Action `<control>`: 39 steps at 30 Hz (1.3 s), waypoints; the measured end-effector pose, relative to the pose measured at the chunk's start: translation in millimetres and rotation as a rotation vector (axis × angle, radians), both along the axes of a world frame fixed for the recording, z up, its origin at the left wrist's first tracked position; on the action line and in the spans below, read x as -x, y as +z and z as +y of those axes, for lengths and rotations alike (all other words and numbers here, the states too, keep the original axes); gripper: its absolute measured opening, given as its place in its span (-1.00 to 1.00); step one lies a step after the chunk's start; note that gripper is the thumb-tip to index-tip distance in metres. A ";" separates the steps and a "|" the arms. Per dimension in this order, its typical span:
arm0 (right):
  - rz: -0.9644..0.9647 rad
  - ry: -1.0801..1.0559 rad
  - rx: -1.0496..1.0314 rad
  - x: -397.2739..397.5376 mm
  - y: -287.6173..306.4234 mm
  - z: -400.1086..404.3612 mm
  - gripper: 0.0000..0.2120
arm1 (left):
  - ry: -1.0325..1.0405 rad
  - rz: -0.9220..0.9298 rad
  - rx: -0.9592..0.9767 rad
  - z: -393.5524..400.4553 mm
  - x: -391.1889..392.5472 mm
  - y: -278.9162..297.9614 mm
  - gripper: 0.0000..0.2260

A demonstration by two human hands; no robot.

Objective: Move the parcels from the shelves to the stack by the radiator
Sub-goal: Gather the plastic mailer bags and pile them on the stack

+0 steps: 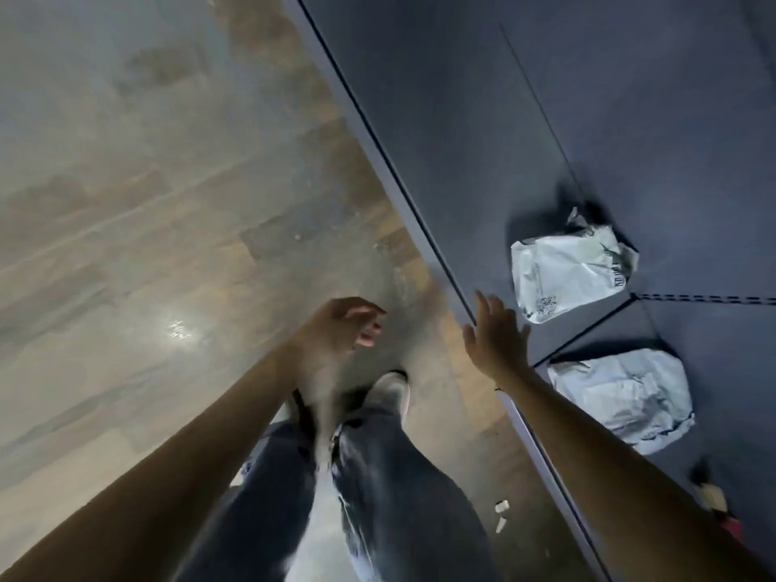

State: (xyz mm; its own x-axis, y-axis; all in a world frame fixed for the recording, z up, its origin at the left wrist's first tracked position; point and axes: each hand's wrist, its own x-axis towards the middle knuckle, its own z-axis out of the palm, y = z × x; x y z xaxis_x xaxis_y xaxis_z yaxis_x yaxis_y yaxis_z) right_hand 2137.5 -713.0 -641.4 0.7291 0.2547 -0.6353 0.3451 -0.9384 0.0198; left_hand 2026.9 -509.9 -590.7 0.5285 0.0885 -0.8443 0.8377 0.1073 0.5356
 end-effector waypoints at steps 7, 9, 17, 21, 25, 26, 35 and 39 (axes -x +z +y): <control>-0.166 -0.268 0.116 -103.3 -106.2 -55.4 -0.17 | -0.216 0.006 -0.106 -2.2 -33.0 -123.7 -0.75; -0.141 -0.283 0.139 -112.1 -122.8 -72.8 -0.10 | -0.267 -0.028 -0.085 -9.9 -34.5 -132.8 -0.78; -0.218 -0.178 0.059 -79.3 -107.9 -80.6 -0.28 | -0.515 -0.014 -0.195 -36.5 -23.2 -94.9 -0.73; -0.138 -0.113 -0.120 -28.4 -26.4 -48.0 -0.40 | -0.580 -0.117 -0.367 -47.3 -18.4 -7.0 -0.68; -0.084 0.060 -0.289 18.7 85.9 -1.5 -0.49 | -0.805 -0.436 -0.773 -37.5 -21.8 88.2 -0.48; -0.103 0.114 -0.333 26.5 116.2 10.9 -0.51 | -0.821 -0.528 -0.889 -32.2 -23.6 105.6 -0.41; -0.038 0.116 -0.273 95.2 355.5 39.7 -0.66 | -0.982 -0.409 -0.926 -37.4 25.8 280.4 -0.53; -0.144 -0.106 -0.238 153.5 441.7 -11.0 -0.68 | -1.044 -0.613 -0.849 -78.6 54.1 354.5 -0.55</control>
